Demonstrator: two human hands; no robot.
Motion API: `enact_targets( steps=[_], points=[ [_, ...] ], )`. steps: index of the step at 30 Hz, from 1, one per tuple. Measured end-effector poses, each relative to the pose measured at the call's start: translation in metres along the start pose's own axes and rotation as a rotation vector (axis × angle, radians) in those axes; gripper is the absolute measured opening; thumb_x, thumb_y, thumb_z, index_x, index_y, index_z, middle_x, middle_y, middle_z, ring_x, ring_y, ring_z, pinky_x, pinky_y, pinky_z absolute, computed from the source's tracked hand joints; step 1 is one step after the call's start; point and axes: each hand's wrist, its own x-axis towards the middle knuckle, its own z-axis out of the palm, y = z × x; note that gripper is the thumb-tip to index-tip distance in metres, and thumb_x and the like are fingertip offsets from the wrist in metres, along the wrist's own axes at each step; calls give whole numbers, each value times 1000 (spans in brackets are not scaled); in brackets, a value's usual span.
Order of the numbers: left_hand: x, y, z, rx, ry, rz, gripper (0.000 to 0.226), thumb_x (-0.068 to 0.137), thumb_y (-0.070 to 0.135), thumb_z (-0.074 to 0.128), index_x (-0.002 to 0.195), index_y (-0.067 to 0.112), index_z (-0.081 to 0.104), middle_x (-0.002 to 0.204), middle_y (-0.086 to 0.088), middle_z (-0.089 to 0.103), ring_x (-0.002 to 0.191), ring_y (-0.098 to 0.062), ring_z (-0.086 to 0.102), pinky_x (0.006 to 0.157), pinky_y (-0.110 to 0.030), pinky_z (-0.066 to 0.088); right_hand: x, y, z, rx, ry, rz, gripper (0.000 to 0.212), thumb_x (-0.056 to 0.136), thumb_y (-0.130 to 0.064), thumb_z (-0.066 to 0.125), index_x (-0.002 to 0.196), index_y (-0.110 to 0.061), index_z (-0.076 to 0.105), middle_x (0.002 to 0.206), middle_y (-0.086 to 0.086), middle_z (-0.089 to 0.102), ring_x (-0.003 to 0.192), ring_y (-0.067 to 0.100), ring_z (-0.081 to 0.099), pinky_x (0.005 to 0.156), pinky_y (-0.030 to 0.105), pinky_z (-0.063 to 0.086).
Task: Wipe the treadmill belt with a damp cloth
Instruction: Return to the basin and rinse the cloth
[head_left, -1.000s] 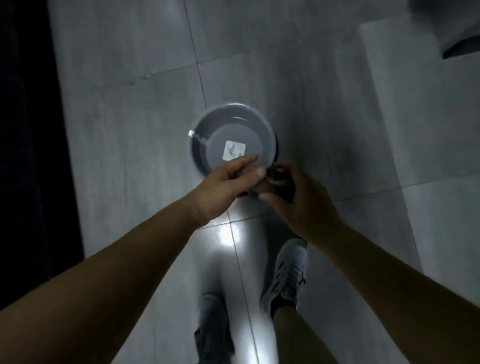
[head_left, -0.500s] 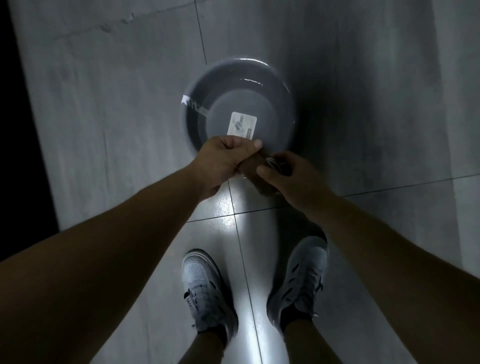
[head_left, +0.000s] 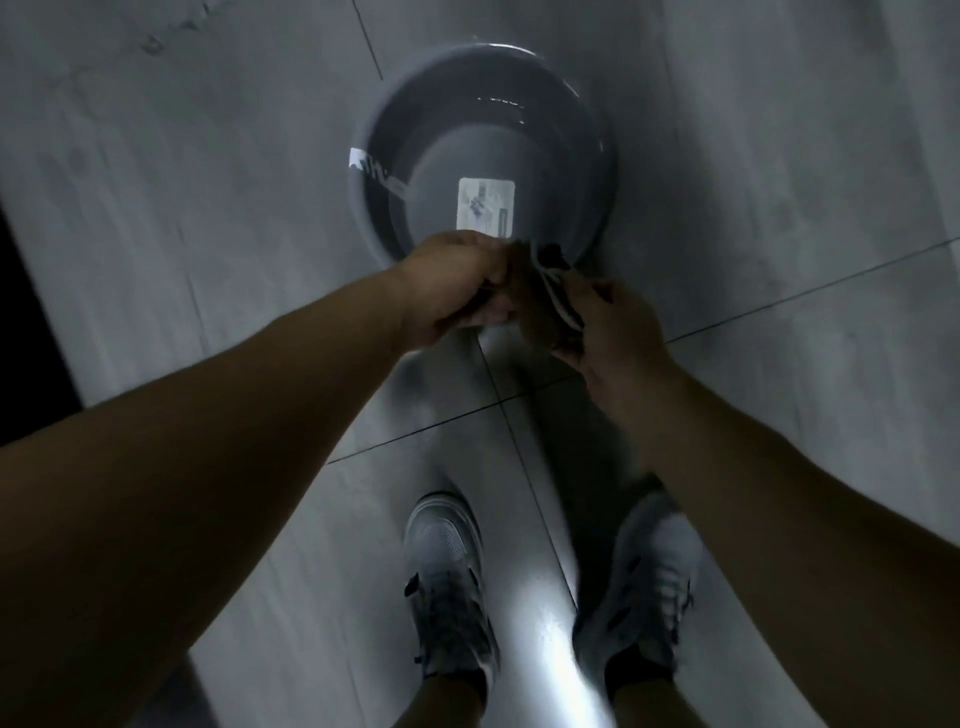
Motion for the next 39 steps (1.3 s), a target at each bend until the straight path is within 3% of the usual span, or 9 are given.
enact_targets(
  steps=[6, 13, 18, 20, 23, 28, 30, 33, 39],
  points=[
    [9, -6, -4, 120, 36, 72, 17, 95, 30, 72, 101, 15, 66, 101, -11, 75, 91, -20, 71, 83, -33, 60, 10, 21, 14, 34, -55, 35, 29, 94, -42, 63, 108, -17, 65, 100, 2, 75, 89, 17, 72, 74, 41, 61],
    [20, -15, -14, 5, 32, 156, 16, 92, -3, 67, 90, 11, 61, 92, -9, 68, 75, -18, 72, 63, -29, 61, 26, 22, 14, 72, 9, 149, 25, 93, -44, 64, 93, -19, 68, 93, 3, 75, 85, 22, 72, 74, 45, 61],
    [21, -10, -15, 216, 13, 208, 27, 99, -10, 51, 88, 12, 65, 80, 0, 72, 70, -17, 68, 67, -32, 62, 23, 30, 15, 110, -18, 53, 39, 92, -46, 64, 113, -14, 64, 103, 5, 74, 85, 18, 74, 65, 37, 59],
    [24, -3, -14, 265, 28, 154, 31, 95, -8, 49, 92, 14, 71, 84, -3, 73, 74, -18, 69, 67, -31, 60, 22, 31, 15, 141, -43, 90, 36, 92, -44, 65, 114, -15, 64, 105, 5, 74, 86, 18, 73, 64, 37, 59],
    [24, 4, -8, 273, 92, 124, 4, 95, 12, 66, 94, 10, 69, 82, -8, 70, 66, -17, 68, 59, -26, 58, 26, 28, 11, 223, -62, 232, 28, 92, -42, 65, 111, -21, 67, 110, 3, 73, 94, 21, 70, 71, 39, 59],
    [31, -1, -4, 340, 229, 190, 33, 85, 15, 83, 72, 16, 53, 70, -4, 61, 46, -5, 56, 44, -19, 49, 20, 25, 10, 24, -104, 47, 33, 86, -38, 73, 107, -16, 59, 108, 5, 68, 90, 17, 71, 63, 34, 59],
    [35, -3, 0, 329, 271, 204, 36, 82, 22, 86, 71, 17, 52, 70, -5, 62, 50, -8, 56, 45, -19, 48, 18, 30, 11, -54, -81, -49, 37, 81, -36, 79, 101, -18, 56, 105, 5, 64, 89, 17, 70, 62, 35, 59],
    [37, -3, 3, 351, 253, 228, 34, 82, 32, 86, 84, 13, 59, 81, -12, 66, 68, -16, 63, 56, -23, 55, 26, 35, 14, -154, 88, -123, 49, 65, -60, 74, 90, -21, 59, 96, 4, 69, 87, 24, 71, 69, 49, 61],
    [32, -6, -18, 472, -31, 341, 38, 87, -3, 75, 110, 11, 48, 108, -18, 63, 86, -22, 68, 66, -35, 64, 42, 52, 20, -155, 200, -181, 81, 57, -87, 62, 96, -16, 60, 96, 6, 68, 87, 25, 70, 74, 52, 59]
  ],
)
